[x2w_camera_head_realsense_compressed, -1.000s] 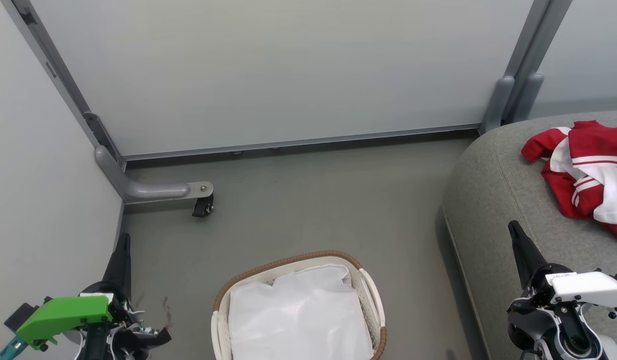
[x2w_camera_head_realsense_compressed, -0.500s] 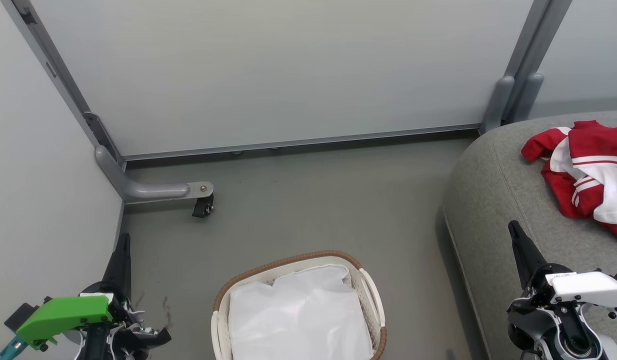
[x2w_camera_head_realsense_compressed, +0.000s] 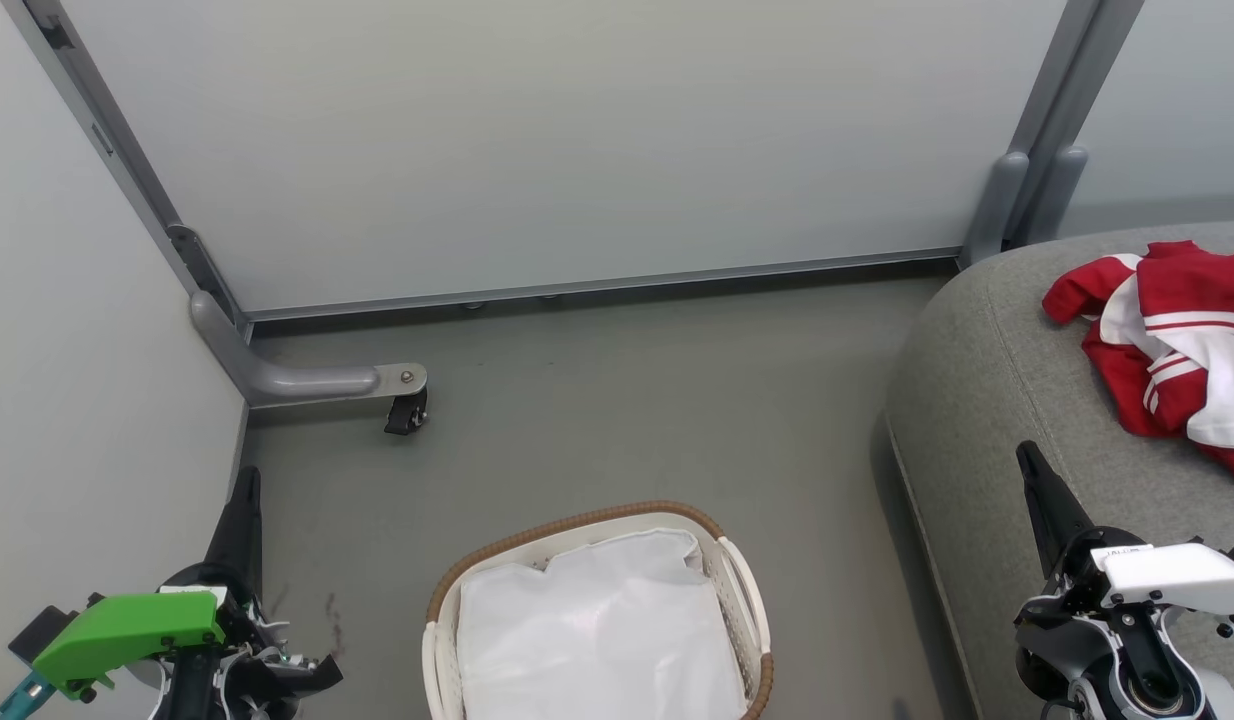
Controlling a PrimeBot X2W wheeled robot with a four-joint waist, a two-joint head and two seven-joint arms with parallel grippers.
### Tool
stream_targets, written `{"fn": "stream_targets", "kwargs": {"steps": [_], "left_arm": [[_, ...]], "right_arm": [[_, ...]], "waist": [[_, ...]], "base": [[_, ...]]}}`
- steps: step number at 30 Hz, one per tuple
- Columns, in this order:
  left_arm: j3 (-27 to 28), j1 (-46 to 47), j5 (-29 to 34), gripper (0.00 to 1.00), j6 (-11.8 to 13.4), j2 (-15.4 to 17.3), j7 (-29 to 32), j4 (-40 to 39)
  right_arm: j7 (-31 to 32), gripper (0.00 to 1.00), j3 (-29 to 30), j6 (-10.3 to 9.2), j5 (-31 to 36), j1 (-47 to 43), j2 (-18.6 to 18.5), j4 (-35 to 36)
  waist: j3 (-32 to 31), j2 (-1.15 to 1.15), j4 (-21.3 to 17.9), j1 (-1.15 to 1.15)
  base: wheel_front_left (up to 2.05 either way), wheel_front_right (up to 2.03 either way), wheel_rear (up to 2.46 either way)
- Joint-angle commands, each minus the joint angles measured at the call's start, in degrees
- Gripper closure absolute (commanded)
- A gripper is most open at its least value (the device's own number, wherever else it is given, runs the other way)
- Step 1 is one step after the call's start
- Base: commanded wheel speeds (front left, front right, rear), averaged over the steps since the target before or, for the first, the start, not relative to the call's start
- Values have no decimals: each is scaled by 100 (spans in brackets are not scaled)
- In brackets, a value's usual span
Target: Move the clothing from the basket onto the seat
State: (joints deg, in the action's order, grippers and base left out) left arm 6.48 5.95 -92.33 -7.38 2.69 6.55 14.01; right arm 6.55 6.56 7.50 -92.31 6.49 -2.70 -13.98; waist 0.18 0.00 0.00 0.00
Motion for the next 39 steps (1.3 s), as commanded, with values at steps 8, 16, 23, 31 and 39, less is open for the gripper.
{"fn": "stream_targets", "kwargs": {"steps": [8, 16, 23, 31, 39], "left_arm": [[13, 57, -18, 100, -20, 36, 17, -4], [12, 57, -18, 100, -21, 36, 17, -6], [12, 57, -18, 100, -21, 36, 16, -6], [12, 57, -18, 100, -21, 36, 16, -5], [12, 57, -18, 100, -21, 36, 16, -3]], "right_arm": [[17, 100, 10, -2, -20, -63, -34, 15], [16, 100, 10, -2, -20, -63, -34, 15], [16, 100, 9, -2, -20, -63, -34, 15], [17, 100, 9, -2, -20, -63, -34, 15], [17, 100, 9, -2, -20, -63, -34, 15]], "waist": [[0, 0, 0, 0], [0, 0, 0, 0], [0, 0, 0, 0], [0, 0, 0, 0], [0, 0, 0, 0]], "base": [[0, 0, 0], [0, 0, 0], [0, 0, 0], [0, 0, 0], [0, 0, 0]]}}
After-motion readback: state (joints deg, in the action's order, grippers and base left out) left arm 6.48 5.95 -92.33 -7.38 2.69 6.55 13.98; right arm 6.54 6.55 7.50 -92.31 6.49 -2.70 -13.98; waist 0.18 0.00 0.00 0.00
